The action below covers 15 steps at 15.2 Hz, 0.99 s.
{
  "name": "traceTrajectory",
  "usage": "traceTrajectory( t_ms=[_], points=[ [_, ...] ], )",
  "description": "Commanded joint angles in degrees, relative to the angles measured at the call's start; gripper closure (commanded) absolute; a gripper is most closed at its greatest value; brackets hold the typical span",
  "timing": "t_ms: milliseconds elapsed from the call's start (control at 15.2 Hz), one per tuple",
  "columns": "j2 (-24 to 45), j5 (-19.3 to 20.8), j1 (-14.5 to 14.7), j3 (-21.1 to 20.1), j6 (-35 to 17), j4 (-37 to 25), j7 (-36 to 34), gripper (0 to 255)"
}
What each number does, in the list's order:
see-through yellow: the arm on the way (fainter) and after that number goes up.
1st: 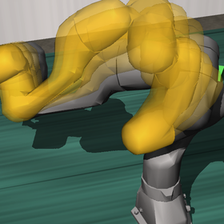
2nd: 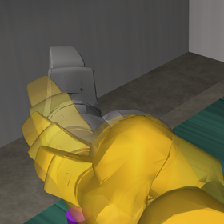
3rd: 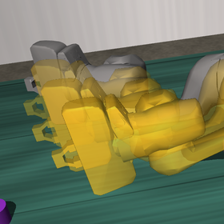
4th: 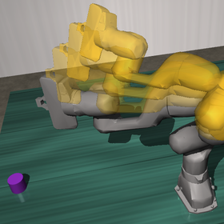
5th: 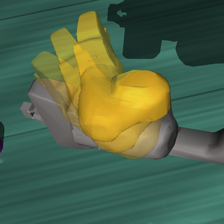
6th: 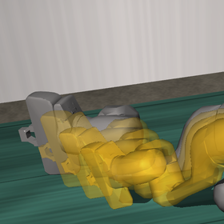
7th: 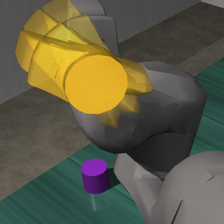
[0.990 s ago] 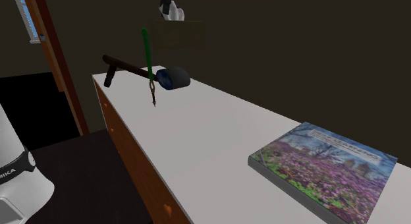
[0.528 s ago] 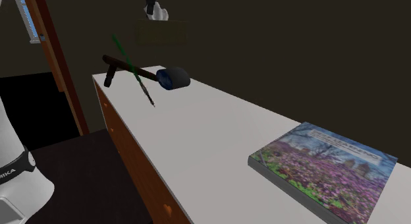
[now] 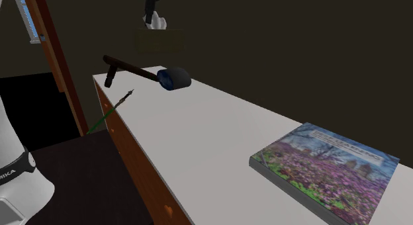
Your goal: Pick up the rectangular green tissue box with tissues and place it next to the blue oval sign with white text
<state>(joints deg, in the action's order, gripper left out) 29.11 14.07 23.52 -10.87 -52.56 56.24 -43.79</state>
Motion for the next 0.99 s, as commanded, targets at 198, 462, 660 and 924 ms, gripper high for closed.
traceTrajectory(
  t_ms=[198,462,660,924],
  points=[
    [-2.3,-0.8,-0.9,-0.2,-5.3,7.5,-0.9,255],
    [-3.3,-1.3,-1.4,-0.2,-8.9,12.2,-1.5,255],
    [-3.7,-1.5,-1.6,-0.3,-11.4,15.2,-1.9,255],
    [-4.1,-1.7,-1.9,-0.3,-14.6,18.8,-2.4,255]
  ],
)
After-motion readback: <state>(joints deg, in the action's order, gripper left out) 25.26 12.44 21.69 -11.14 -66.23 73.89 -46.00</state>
